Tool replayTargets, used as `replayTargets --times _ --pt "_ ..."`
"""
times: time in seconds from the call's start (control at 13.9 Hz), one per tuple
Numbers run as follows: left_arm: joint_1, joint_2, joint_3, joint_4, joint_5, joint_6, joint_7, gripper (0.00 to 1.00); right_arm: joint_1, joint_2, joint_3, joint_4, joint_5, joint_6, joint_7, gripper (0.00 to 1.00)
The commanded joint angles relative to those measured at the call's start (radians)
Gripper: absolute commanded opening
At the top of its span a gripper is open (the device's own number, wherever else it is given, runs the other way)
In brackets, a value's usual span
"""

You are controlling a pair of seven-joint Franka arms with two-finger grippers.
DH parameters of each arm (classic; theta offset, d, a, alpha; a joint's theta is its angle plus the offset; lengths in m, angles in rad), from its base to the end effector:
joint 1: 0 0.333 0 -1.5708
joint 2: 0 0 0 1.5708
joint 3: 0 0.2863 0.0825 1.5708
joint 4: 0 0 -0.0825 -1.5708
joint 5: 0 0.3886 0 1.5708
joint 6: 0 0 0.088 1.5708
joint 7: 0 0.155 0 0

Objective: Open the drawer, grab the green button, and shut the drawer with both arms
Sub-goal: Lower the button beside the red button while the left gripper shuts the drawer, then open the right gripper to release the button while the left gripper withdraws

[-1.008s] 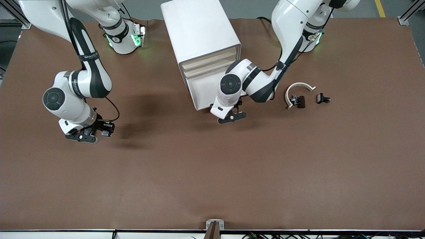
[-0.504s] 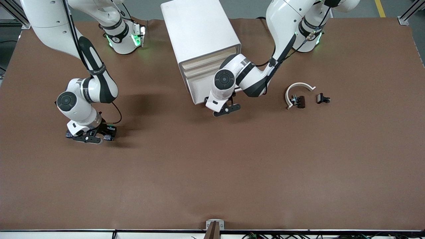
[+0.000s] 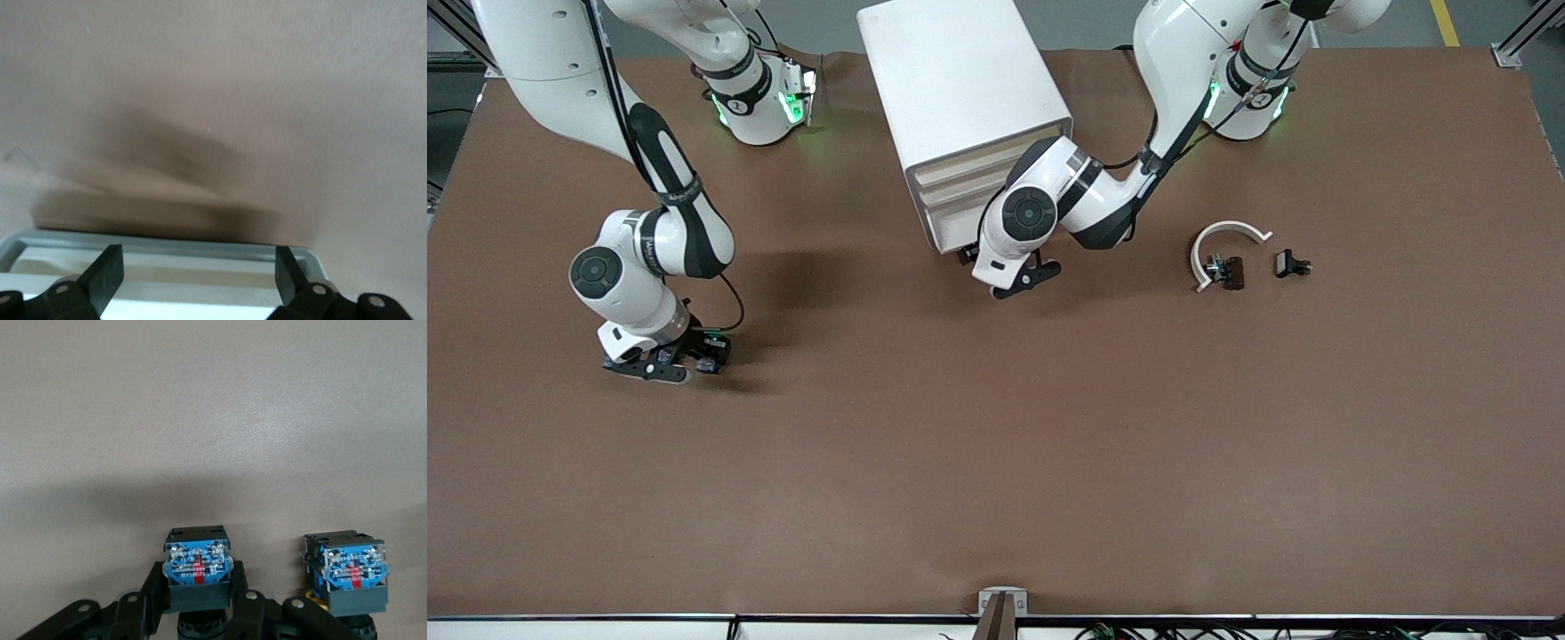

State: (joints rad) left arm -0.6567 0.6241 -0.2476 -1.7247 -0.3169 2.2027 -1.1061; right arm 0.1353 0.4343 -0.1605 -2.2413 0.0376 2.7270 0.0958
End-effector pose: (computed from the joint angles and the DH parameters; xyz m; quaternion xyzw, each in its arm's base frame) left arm 0.3802 -0.5156 0.1540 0.9548 0.2157 -0.1991 0.0463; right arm 0.5404 -0.0220 0.1009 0.9969 -0.0691 0.0298 0.0243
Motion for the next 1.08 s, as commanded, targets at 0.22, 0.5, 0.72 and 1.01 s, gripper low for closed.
replayTargets --times 0.22,0.5,0.72,1.01 --pt "0.002 0.014 -0.029 -0.016 -0.125 -0.026 -0.015 1.0 -0.02 -0.031 0.015 -0.093 -0.01 0.028 -0.022 0.0" --pt "0.002 0.029 -0.039 -0.018 -0.189 -0.041 -0.015 1.0 -0.02 -0.045 0.015 -0.119 -0.008 0.023 -0.01 0.0" --pt "0.002 0.043 -0.039 -0.019 -0.226 -0.053 -0.009 1.0 -0.019 -0.066 0.015 -0.139 -0.008 0.017 -0.005 0.0" --pt "0.011 0.029 -0.035 -0.015 -0.219 -0.073 -0.009 1.0 -0.02 -0.075 0.015 -0.149 -0.008 0.016 -0.005 0.0"
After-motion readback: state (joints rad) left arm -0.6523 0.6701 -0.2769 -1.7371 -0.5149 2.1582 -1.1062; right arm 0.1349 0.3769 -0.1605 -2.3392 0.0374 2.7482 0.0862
